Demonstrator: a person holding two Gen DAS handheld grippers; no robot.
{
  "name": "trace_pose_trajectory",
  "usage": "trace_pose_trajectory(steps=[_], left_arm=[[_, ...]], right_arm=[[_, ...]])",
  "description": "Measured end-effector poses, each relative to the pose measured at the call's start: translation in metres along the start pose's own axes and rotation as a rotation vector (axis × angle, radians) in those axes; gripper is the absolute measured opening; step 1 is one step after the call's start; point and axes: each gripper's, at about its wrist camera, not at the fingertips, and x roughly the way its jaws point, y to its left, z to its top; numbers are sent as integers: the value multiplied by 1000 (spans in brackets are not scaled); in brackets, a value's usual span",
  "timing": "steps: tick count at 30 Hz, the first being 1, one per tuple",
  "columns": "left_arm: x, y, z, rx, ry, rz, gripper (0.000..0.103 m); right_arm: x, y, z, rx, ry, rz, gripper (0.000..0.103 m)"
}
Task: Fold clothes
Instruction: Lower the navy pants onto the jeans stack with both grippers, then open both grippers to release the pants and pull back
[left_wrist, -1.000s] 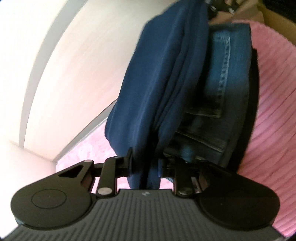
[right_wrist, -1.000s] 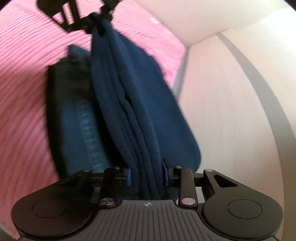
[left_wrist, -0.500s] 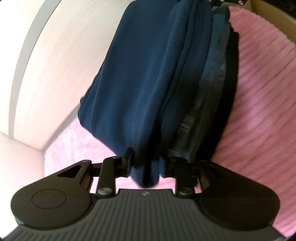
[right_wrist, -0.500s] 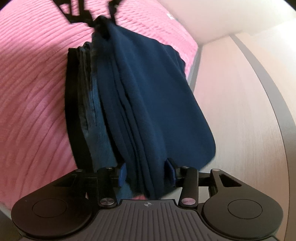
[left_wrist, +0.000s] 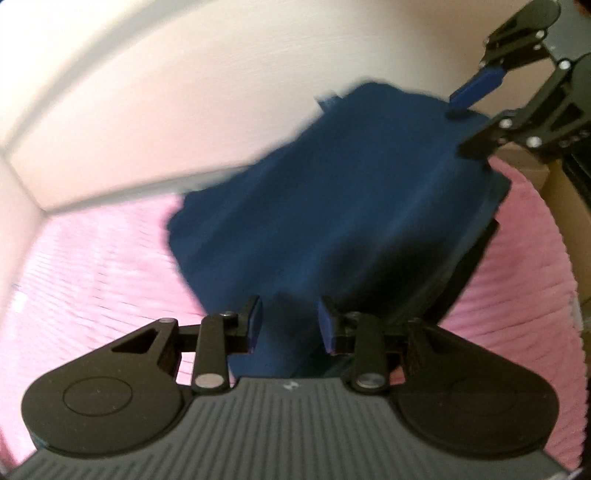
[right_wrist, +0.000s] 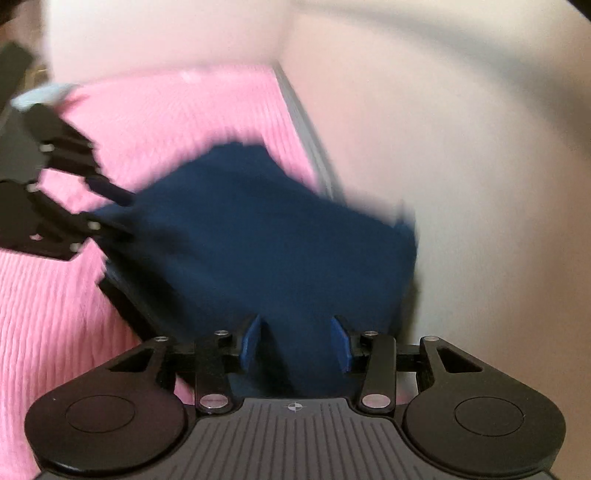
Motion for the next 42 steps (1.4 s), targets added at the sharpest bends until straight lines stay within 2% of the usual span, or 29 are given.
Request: trace_pose_trajectory(steps=[1,3,5,11,17,19,20,22,24,25,30,34,36,37,42], left_arm=[[8,-1,-4,16,14,-14,27],[16,-13,5,53,21,-18,27],[19,-12,17,46,35,-23,27],[29,-22,44,60,77,-28,27],[28,-27,41,98,98,-23,27],[33,-32,53,126,115,-21,27],[33,-31,56,123,128,-22,27],[19,-26,57,59,149,-18,27],[4,-21,58,-10,169,-14,29],[-4,-21,56,-41,175,-9,33],[-41,-33,34,-183,228,25,49],[-62,-40,19,-350,226,54,82],[-73,-41,15,-431,200,66,93],[-79,-41,13,-471,186,71,97],[-102,-38,2,-638,144,45,99]], right_arm=[[7,-5,-9,15,23,14,42],[5,1,-16,-74,20,9,42],[2,4,-17,-105,33,12,43],[10,-1,-15,-19,51,37,43],[5,-6,-20,-52,36,53,43],[7,-7,-17,-59,45,62,44],[6,-8,-14,-61,55,72,48],[12,-5,-6,-67,76,97,56],[8,-2,3,-88,96,119,76],[4,1,5,-94,102,120,78],[-22,4,8,22,114,125,81],[-38,1,-7,192,163,141,86],[-44,-1,-15,262,185,141,87],[-49,-1,-18,287,190,130,87],[-85,5,-30,410,183,58,90]])
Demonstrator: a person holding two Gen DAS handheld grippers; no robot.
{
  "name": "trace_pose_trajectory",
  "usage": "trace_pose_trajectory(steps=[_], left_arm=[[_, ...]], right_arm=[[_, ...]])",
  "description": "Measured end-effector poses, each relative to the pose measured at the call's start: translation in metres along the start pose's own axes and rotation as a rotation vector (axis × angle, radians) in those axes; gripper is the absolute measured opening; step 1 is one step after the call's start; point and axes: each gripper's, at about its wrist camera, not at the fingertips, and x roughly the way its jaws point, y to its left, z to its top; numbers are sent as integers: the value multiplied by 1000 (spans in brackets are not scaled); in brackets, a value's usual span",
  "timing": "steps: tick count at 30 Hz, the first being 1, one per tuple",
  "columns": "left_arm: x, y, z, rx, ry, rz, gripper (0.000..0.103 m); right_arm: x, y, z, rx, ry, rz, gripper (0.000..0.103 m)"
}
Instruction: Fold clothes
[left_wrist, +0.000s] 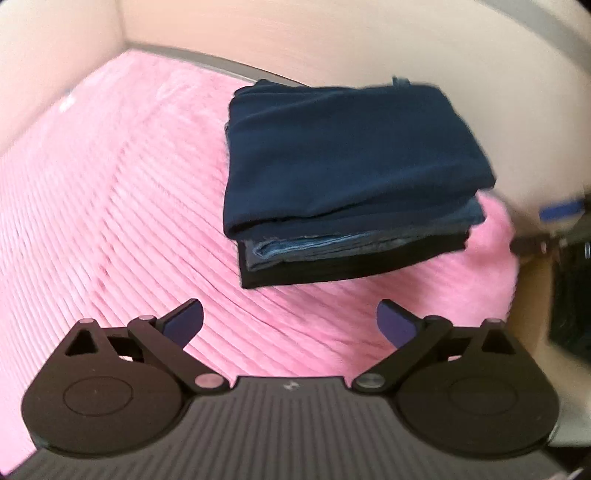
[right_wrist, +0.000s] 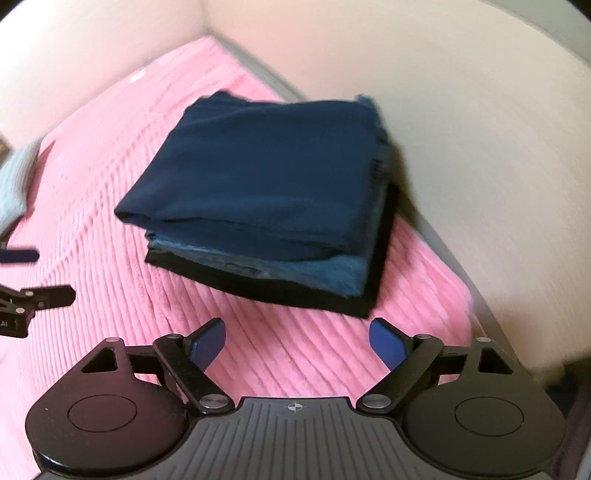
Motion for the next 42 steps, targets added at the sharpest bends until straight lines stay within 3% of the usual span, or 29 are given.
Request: trace_pose_trajectory(steps=[3,9,15,19,26,37,42], left_arm=[[-15,-1,-13,-21,-29,-53,99],[-65,-8,-52,86,-100,-111,99],[-118,-2,-85,41,-162,-136,100],[-143,-7,-104,87,-161,-113,101],[-158,-16,-110,78,-164,-76,101],[-161,-38,-86,-40,-167,13,101],[-161,-44,-85,-33,-163,76,101]], right_arm=[[-32,7,-19,79,-56,-43,102],[-87,44,-70,166,-148,-89,102],[-124,83,-115,187,-207,-126,102],[-142,97,-132,199,-223,-137,102],[-160,98,-125,187,-260,-116,102],[-168,79,-96,73,-271,-91,102],[-167,74,-96,62,-272,-98,102]])
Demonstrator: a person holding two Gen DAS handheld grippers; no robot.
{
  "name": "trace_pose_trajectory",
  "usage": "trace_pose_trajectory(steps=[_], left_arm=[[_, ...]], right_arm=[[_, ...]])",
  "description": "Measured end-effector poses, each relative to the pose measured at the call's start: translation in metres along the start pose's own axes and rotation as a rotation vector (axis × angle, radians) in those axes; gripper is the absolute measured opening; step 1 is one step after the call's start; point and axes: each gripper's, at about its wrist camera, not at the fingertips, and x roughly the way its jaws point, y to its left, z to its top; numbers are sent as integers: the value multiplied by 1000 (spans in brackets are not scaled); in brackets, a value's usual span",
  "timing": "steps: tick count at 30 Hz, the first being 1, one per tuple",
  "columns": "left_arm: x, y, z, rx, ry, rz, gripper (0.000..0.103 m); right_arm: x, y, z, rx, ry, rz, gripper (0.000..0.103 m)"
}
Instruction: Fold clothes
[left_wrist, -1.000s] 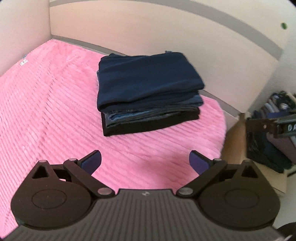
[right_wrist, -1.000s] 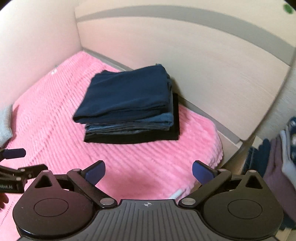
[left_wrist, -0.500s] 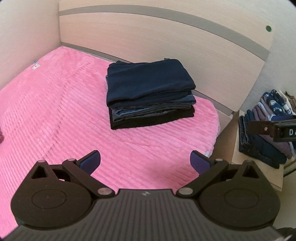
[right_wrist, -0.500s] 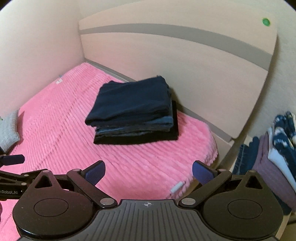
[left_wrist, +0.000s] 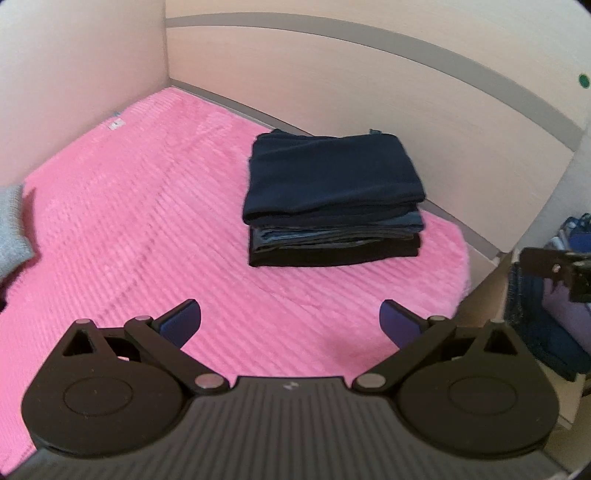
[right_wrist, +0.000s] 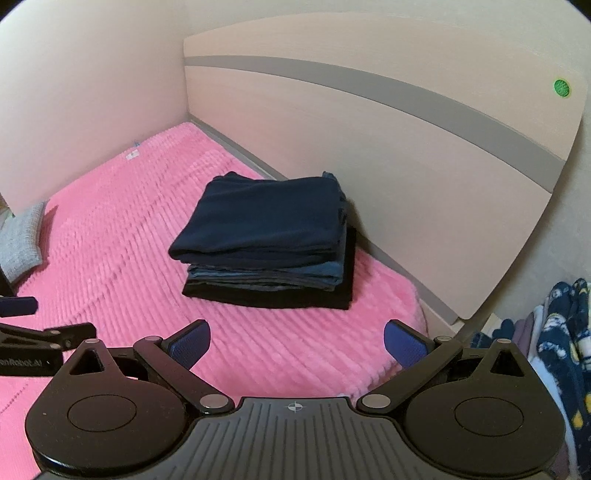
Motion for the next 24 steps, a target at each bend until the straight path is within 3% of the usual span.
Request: trace_pose_trajectory(steps=[24], left_arm=[[7,-14,0,20,44,9,101]], right_arm=[[4,6,0,-13,15,3,102]])
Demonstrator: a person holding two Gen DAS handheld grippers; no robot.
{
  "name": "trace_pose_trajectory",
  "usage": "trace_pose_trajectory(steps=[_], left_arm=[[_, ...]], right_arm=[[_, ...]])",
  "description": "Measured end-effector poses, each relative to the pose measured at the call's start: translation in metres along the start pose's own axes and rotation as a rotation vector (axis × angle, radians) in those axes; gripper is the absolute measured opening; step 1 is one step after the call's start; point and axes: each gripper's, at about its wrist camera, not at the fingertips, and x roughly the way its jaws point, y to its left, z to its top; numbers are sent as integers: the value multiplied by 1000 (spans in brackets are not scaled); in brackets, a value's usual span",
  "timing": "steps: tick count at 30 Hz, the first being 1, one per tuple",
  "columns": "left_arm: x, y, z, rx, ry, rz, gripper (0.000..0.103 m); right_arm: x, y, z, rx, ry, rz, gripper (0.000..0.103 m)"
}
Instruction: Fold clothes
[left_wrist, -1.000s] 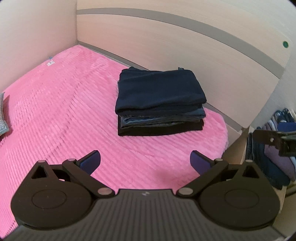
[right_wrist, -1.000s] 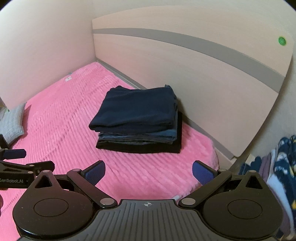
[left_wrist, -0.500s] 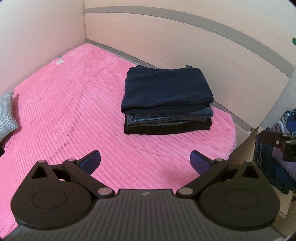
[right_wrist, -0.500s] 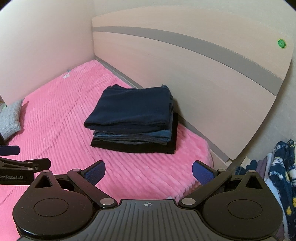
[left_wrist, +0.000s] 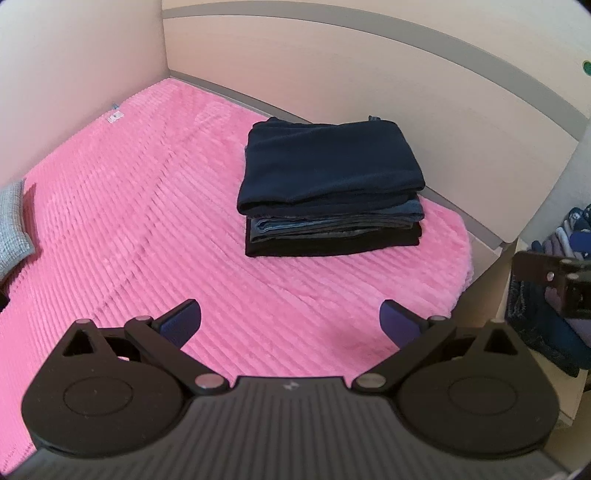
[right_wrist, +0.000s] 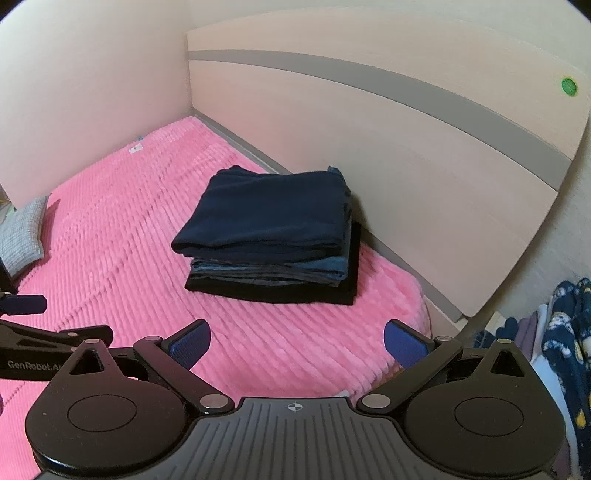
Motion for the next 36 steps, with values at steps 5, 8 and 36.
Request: trace_pose_trajectory(steps=[5,8,36], left_arm=[[0,1,0,0,1,8,102],[0,1,1,2,-2,9,102],[8,-1,11,26,-41,-8,102]], right_arm=[[1,6,4,-8,-6,11,102],[2,8,6,-12,-7,14,102],[14,12,9,-12,11,1,102]])
